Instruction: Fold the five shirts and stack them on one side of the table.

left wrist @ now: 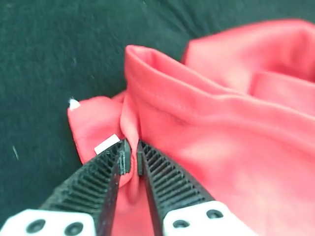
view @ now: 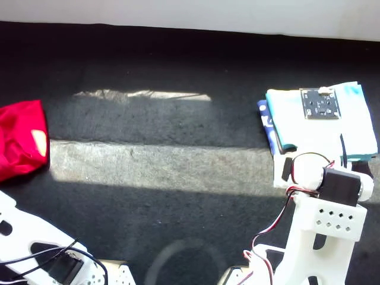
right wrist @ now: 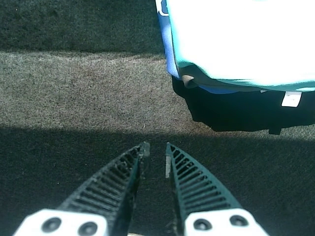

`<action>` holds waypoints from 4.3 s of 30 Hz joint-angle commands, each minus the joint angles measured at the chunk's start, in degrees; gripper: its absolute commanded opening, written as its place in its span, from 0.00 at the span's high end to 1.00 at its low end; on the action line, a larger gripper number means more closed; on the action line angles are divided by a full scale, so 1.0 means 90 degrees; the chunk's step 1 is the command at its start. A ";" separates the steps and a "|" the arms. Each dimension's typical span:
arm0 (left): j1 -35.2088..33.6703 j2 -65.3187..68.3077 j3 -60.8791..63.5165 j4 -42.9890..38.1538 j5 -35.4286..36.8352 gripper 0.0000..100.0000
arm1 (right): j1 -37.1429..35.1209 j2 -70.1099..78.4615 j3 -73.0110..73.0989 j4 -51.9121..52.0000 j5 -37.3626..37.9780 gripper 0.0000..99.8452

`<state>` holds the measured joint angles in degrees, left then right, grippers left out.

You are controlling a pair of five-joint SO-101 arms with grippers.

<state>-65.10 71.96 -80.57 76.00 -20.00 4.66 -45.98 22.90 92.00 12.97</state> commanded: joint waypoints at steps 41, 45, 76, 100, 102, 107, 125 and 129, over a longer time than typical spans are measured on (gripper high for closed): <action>0.7448 -0.9284 0.2965 0.2676 0.0606 0.99 | -0.0024 -0.0112 0.1284 -0.1011 0.0000 0.93; 0.7868 -0.9519 0.2965 0.2686 0.0606 0.99 | -0.0024 -0.0112 0.1284 -0.1021 0.0000 0.93; 0.4205 -0.9451 0.9695 0.2686 -0.0957 0.99 | -0.0708 0.0132 0.0757 -0.1460 0.0000 0.93; 0.1558 -0.9451 1.0095 0.2676 -0.2217 0.99 | -0.5446 0.9216 -0.7673 -0.2574 -0.2647 0.76; 0.1558 -0.9451 1.0085 0.2676 -0.2227 0.99 | -0.5690 0.9929 -0.8308 -0.2662 -0.2823 0.76; 0.1558 -0.9451 1.0085 0.2667 -0.2237 0.99 | -0.6061 1.1267 -0.9734 -0.2613 -0.2872 0.76; 0.1578 -0.9451 1.0085 0.2344 -0.2217 0.99 | -0.6012 1.2469 -1.0496 -0.2212 -0.2266 1.00; 0.1597 -0.9451 1.0076 0.1875 -0.2208 0.99 | -0.5416 1.2234 -1.1121 -0.1890 -0.2208 0.99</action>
<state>-50.59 -12.35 10.77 95.60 -39.78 -48.62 67.34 -71.87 73.36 -7.60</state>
